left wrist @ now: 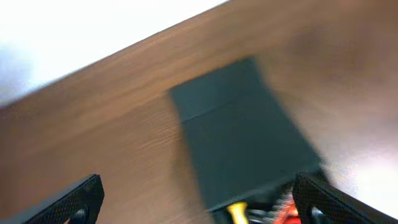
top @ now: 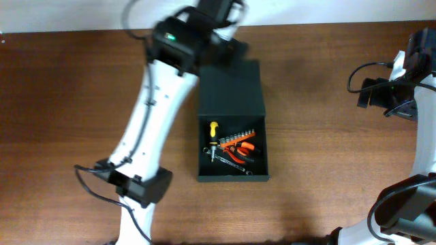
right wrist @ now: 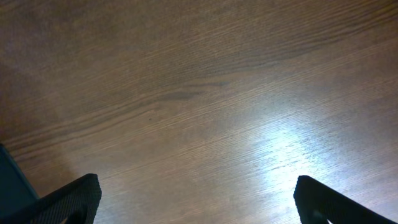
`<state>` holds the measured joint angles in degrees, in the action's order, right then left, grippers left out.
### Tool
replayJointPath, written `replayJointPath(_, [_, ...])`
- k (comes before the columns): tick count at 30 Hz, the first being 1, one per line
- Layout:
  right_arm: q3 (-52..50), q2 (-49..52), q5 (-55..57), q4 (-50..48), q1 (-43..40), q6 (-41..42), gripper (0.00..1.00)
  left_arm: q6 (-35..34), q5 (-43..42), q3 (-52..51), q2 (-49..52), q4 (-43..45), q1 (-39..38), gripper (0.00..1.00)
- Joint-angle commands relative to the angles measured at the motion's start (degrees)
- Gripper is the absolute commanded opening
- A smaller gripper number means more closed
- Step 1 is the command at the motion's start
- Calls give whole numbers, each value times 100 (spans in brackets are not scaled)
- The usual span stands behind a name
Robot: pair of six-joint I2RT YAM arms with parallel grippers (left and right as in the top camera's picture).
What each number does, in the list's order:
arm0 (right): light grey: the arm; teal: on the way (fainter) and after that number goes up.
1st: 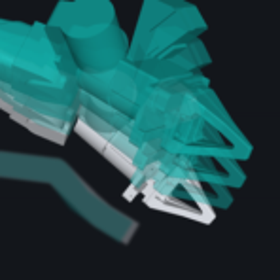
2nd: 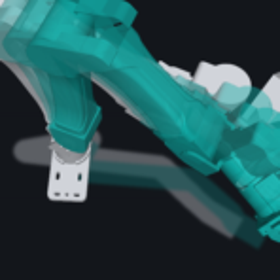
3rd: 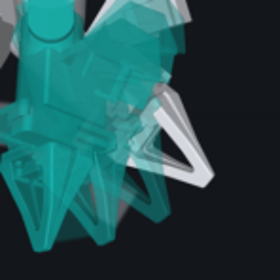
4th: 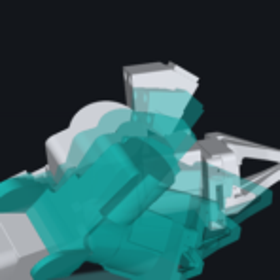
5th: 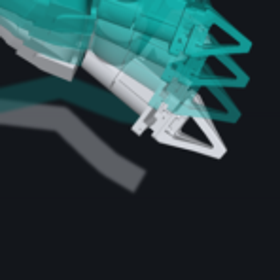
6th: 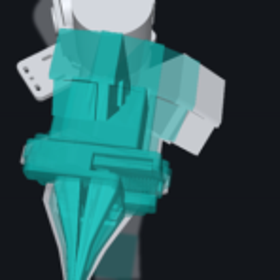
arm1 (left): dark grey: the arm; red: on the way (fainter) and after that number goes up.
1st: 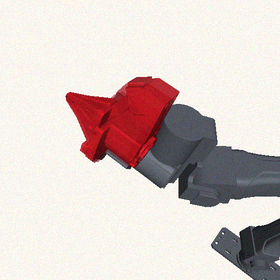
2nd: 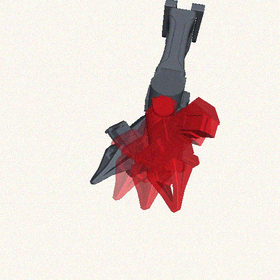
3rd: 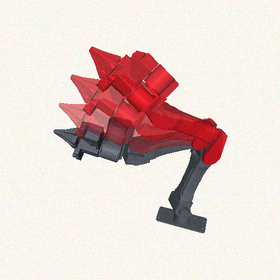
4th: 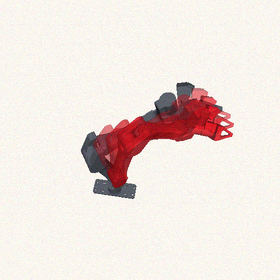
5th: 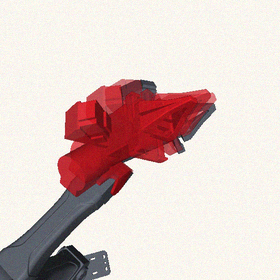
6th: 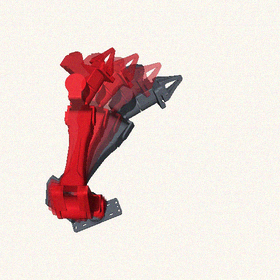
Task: Pack container
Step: 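Open the left gripper and withdraw it to the upper left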
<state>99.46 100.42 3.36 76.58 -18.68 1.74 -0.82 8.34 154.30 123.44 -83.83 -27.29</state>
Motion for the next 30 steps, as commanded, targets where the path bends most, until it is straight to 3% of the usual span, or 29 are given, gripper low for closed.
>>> replayJointPath(1, [11,-39,-68,-356,-11,81,99,-758,-195,-81,-22,-101,804,99])
replayJointPath(8, [11,-39,-918,-693,-9,72,99,-796,-2413,-240,63,-136,2166,99])
replayJointPath(15, [7,20,-2319,-1010,-2,63,99,-577,-2592,-245,133,-431,2712,100])
replayJointPath(16, [4,101,-2430,-1123,11,68,100,-468,-2559,-245,240,-531,2754,92])
replayJointPath(18, [4,236,-2461,-1257,70,70,87,-472,-2527,-245,442,-680,2782,59])
replayJointPath(19, [4,321,-2509,-1318,105,70,80,-474,-2531,-245,560,-728,2785,38])
replayJointPath(20, [4,457,-2632,-1414,168,72,67,-479,-2531,-245,688,-782,2785,18])
replayJointPath(21, [4,514,-2715,-1464,197,72,61,-496,-2529,-245,831,-804,2782,5])
replayJointPath(25, [4,1014,-3366,-1738,422,256,29,-855,-2540,-245,1460,-754,2782,2])
replayJointPath(27, [7,1335,-3488,-1775,595,525,6,-1008,-2640,-245,1788,-695,2782,2])
replayJointPath(30, [4,1696,-3473,-1777,798,520,4,-1003,-2955,-245,2133,-638,2782,2])
